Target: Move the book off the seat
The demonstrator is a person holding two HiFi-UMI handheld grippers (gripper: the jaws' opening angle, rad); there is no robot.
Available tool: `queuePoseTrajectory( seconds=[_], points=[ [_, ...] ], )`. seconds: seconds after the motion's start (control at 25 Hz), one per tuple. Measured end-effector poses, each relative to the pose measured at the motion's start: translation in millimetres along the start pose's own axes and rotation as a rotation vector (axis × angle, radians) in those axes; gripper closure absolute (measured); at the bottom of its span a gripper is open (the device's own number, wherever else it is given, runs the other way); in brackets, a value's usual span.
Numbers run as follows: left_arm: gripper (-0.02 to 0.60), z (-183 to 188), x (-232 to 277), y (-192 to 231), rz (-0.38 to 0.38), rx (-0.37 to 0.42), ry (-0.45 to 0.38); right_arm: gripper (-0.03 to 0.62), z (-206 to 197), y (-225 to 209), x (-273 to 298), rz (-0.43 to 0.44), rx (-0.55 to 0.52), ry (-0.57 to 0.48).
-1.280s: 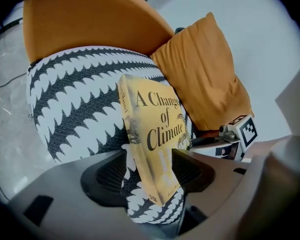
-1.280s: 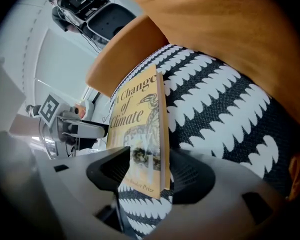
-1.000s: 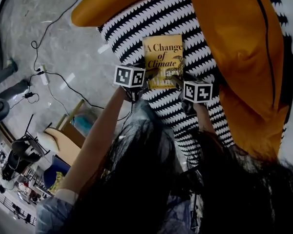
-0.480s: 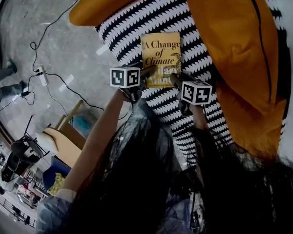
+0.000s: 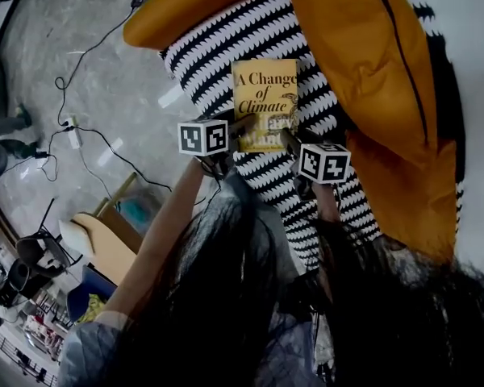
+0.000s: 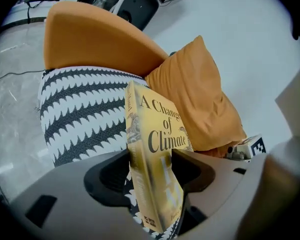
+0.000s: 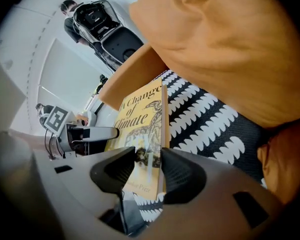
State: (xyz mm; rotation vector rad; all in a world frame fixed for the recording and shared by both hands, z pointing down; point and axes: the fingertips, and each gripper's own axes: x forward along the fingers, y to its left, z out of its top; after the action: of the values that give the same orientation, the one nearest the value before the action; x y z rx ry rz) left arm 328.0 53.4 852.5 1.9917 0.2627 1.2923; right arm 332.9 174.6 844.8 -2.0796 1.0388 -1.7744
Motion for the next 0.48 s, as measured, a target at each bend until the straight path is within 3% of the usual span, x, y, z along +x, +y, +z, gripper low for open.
queuePoseTrajectory(
  seconds=[0.32, 0.48],
  points=[
    [0.307, 8.9, -38.3, -39.4, -0.018, 0.016, -0.073, 0.422, 13.3, 27.9, -47.3, -0.005, -0.084, -0.055],
    [0.307, 8.2, -57.0, -64.1, -0.012, 0.089, -0.106, 0.424, 7.3, 37.1, -74.3, 0.009, -0.092, -0.093]
  ],
)
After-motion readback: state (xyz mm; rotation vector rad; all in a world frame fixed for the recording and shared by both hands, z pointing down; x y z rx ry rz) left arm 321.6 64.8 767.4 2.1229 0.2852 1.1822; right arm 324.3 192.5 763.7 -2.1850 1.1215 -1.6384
